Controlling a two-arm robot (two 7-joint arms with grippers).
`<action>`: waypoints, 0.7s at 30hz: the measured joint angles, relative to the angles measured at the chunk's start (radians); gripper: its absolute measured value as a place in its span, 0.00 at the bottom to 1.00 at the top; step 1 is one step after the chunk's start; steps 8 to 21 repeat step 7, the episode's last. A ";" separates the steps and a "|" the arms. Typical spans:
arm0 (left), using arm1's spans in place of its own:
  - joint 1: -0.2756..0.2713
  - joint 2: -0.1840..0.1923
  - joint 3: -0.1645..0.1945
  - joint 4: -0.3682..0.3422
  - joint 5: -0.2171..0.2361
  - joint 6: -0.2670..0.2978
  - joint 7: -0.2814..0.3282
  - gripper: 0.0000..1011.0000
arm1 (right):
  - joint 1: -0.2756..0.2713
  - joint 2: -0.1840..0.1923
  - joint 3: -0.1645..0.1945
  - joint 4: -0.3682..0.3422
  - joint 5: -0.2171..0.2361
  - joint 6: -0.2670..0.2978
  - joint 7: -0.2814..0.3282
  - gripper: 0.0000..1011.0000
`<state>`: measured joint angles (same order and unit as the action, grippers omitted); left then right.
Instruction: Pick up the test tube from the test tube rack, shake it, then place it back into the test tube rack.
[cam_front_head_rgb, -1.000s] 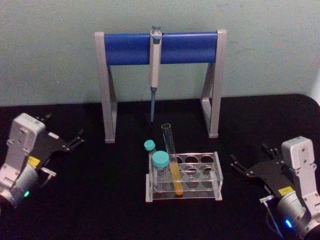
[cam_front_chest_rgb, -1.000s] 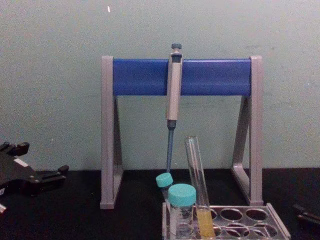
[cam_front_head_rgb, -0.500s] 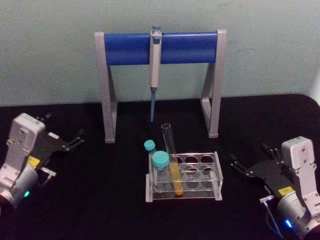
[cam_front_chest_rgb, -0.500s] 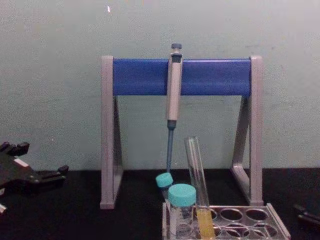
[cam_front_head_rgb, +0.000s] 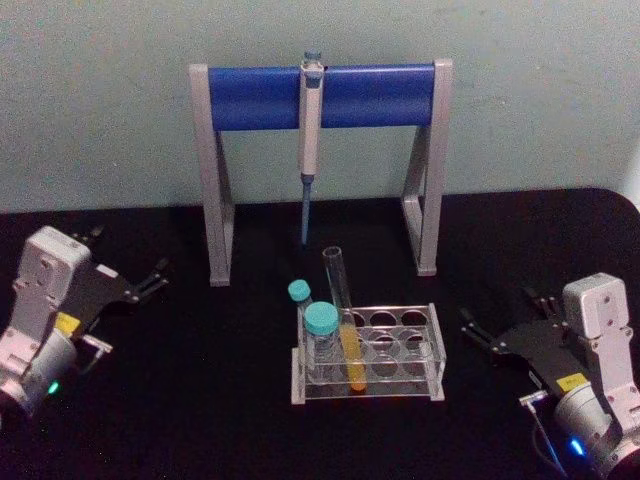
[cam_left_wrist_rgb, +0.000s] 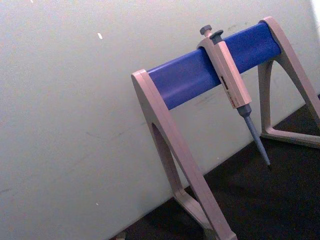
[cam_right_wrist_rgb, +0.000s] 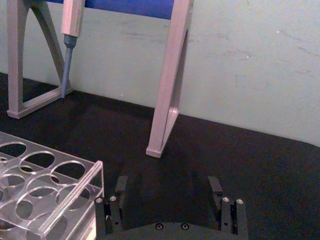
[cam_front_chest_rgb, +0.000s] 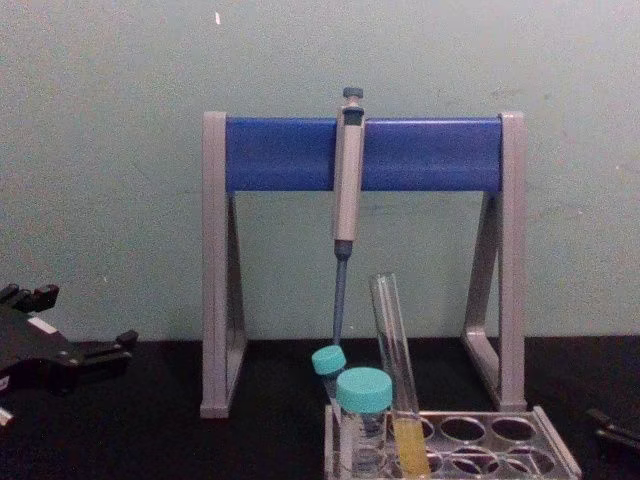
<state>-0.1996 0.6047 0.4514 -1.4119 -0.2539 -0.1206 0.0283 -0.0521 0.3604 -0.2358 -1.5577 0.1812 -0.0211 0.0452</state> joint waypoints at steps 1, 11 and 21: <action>0.000 0.000 0.000 0.000 0.000 0.000 0.000 0.99 | 0.000 0.000 0.000 0.000 0.000 0.000 0.000 0.99; 0.000 0.000 0.000 0.000 0.000 0.000 0.000 0.99 | 0.000 0.000 0.000 0.000 0.000 0.000 0.000 0.99; 0.000 0.000 0.000 0.000 0.000 0.000 0.000 0.99 | 0.000 0.000 0.000 0.000 0.000 0.000 0.000 0.99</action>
